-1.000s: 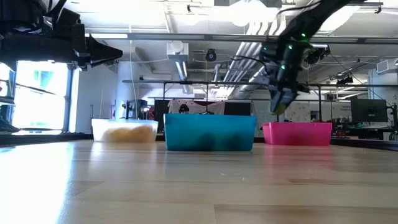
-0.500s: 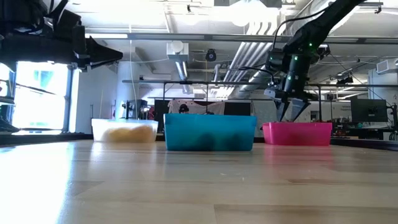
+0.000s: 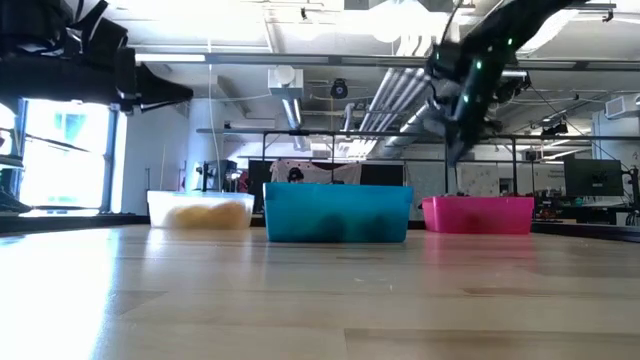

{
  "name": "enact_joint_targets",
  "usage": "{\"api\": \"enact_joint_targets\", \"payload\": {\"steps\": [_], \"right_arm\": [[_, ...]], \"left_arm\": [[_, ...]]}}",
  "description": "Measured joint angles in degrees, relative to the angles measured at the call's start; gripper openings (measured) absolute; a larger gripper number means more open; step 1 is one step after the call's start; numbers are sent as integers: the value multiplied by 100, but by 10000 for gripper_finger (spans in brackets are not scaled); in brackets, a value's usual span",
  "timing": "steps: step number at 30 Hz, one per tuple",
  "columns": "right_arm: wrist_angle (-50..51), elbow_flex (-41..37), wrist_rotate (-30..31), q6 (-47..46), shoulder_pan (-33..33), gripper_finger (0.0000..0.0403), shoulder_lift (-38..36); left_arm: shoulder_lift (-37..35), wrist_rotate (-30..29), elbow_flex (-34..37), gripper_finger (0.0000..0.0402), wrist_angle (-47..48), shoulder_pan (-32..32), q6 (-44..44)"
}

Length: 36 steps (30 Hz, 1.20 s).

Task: Sort produce into baskets
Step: Return to Home Position

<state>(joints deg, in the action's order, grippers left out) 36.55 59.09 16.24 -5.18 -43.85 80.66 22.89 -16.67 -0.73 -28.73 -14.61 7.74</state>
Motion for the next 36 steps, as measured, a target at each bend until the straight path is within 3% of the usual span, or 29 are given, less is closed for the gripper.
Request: {"api": "enact_joint_targets", "payload": {"steps": [5, 12, 15, 22, 31, 36], "right_arm": [[-1456, -671, -47, 157, 791, 19, -557], [-3776, -2323, -936, 205, 1566, 4, -1343], [-4448, -2827, -904, 253, 1969, 1, -1689], [-5453, -3792, -441, 1033, 2783, 0, -2730], [-5845, -4672, -486, 1317, 2900, 0, -4152], [-6049, -5156, -457, 1316, 2902, 0, -5042]], "left_arm": [[-407, -2, 0, 62, 293, 2, -1], [-1029, -4, 0, 62, 918, 2, -3], [-1237, -6, 2, 62, 1089, 4, 8], [-1671, -17, 2, 62, 1580, 0, 121], [-2287, -190, 2, 62, 2474, 4, 43], [-2268, -319, -22, 62, 2608, -3, -107]]}}
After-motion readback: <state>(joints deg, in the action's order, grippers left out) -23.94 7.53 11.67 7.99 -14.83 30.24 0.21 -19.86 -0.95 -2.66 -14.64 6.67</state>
